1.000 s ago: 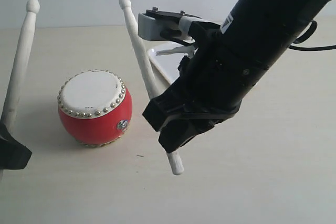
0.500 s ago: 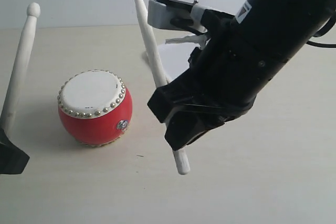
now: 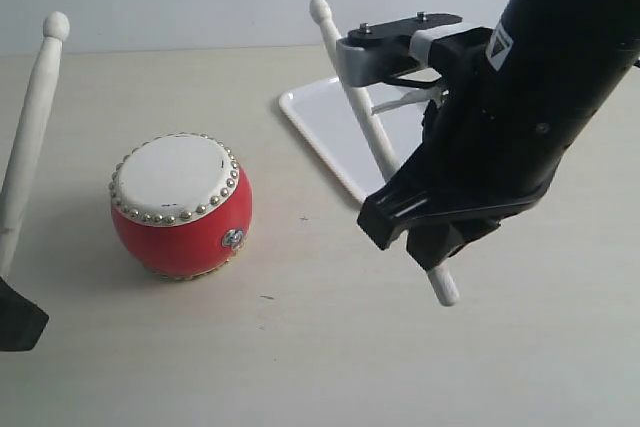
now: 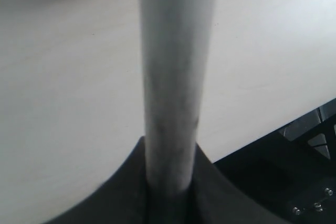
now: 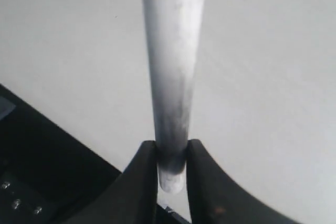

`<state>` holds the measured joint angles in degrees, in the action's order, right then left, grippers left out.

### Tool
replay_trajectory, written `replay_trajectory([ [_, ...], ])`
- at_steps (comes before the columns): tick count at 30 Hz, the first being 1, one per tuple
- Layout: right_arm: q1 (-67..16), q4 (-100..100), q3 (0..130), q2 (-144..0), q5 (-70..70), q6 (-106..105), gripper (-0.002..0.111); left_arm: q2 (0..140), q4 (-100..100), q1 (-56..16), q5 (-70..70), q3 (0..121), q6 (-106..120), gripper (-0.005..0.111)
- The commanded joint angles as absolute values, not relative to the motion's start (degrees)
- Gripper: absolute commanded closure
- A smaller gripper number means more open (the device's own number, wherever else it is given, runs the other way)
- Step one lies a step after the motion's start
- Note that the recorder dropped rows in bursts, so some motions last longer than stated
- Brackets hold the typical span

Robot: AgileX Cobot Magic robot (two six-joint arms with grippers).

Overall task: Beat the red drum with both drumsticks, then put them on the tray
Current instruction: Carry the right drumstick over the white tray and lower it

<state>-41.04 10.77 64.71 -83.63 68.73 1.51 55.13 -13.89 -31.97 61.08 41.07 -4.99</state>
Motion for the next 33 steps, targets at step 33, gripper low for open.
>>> replay_trajectory([
  [33, -21.2, -9.2, 115.2, -135.6, 70.0, -6.3, 0.108, 54.6, -16.7, -31.9, 61.1, 41.4, -4.9, 0.107],
])
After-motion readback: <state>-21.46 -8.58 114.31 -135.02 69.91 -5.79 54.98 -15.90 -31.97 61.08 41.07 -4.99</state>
